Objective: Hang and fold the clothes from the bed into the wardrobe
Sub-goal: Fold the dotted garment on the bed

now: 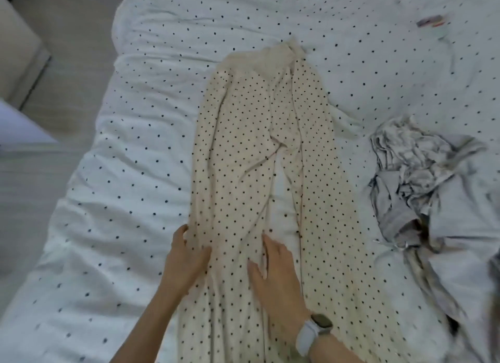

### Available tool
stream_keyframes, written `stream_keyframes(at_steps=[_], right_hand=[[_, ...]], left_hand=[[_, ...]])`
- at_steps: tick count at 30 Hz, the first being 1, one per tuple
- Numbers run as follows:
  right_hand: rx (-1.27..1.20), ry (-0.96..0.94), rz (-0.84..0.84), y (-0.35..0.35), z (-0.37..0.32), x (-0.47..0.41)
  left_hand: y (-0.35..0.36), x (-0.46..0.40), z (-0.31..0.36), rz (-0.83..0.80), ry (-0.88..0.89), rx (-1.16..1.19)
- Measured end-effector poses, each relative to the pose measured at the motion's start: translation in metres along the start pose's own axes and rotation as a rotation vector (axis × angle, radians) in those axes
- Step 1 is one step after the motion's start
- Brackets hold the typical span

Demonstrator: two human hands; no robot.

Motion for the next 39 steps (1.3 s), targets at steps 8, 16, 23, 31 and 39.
stream_keyframes(at_steps=[8,16,23,31,39], right_hand=[[-0.268,0.456,-0.016,0.023,0.059,0.100],[-0.372,0.407,0.214,-0.005,0.095,0.147],[-0.205,0.431,0.048,0.042,0.136,0.181],[-0.082,0.227,0.305,0.000,0.110,0.212],[0.048,0.372,0.232,0.058,0.112,0.210]], left_hand=[[-0.013,0.087,-0.068,-0.191,-0.064,0.095],[-0.042,0.116,-0.113,0.054,-0.073,0.128],[-0.016,0.166,-0.188,-0.092,-0.137,0.090],[-0.048,0.169,-0.200,-0.050,-0.061,0.110],[-0.008,0.183,-0.225,-0.234,-0.453,0.489]])
Point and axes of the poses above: each hand's wrist, its own x-axis away from the middle knuckle, its own y-axis out of the palm, z = x × y, the point moved 10 cm from there along -x, towards the middle knuckle, and after that the axes turned 12 degrees about z, right-handed, at the moved point
